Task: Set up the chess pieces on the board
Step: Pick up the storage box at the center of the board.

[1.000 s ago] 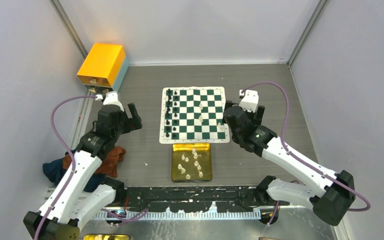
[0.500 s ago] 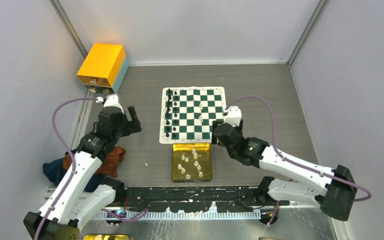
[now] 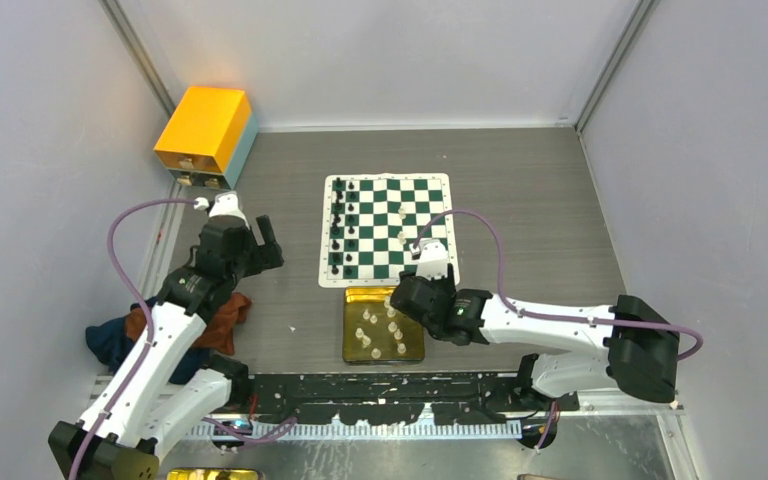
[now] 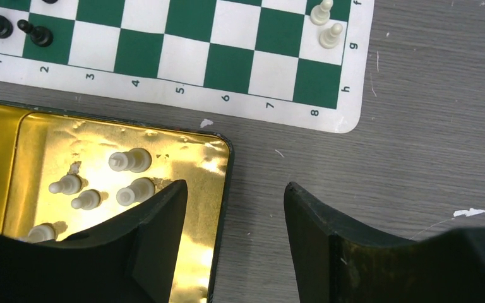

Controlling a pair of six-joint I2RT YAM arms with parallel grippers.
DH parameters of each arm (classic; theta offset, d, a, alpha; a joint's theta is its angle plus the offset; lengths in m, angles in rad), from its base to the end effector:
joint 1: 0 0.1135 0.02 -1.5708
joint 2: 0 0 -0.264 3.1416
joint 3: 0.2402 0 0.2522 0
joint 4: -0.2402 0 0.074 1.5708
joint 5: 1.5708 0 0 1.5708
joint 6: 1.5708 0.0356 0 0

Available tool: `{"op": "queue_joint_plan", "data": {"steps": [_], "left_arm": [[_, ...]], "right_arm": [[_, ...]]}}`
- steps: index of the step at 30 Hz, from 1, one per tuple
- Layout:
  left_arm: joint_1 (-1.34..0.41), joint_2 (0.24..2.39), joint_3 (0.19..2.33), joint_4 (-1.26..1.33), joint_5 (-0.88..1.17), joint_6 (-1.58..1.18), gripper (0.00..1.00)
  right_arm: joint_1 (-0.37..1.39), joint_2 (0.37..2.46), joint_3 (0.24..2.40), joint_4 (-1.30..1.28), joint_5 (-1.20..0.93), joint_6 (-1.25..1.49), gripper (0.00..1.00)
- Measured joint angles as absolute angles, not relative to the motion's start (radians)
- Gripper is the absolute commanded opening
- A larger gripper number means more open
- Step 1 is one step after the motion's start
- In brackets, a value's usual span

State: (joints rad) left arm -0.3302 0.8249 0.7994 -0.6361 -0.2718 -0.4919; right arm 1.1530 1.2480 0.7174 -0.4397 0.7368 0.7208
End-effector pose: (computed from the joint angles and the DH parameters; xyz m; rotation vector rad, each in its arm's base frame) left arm 0.1665 -0.0470 0.2946 -0.3247 2.1844 -0.1541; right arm 0.1171 0.2047 0.2088 -0.2161 2.2181 0.0461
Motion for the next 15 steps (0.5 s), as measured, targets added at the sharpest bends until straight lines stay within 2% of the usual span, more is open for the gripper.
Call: {"op": "queue_joint_plan", "data": {"steps": [8, 10, 15], "left_arm": [[-0.332, 0.825, 0.792, -0.633, -0.272, -0.495, 0.85], [-0.332, 0.826, 0.787, -0.632, -0.271, -0.496, 0.85], [-0.332, 0.842, 0.778, -0.627, -0.271, -0.498, 0.84]], "right_arm": [[1.153, 1.264, 0.656, -0.413, 0.721, 0.772, 0.56], [1.153, 1.288, 0.649, -0.394, 0.709, 0.779, 0.52], [1.153, 1.334, 0.620, -0.350, 0.677, 0.795, 0.35]]}}
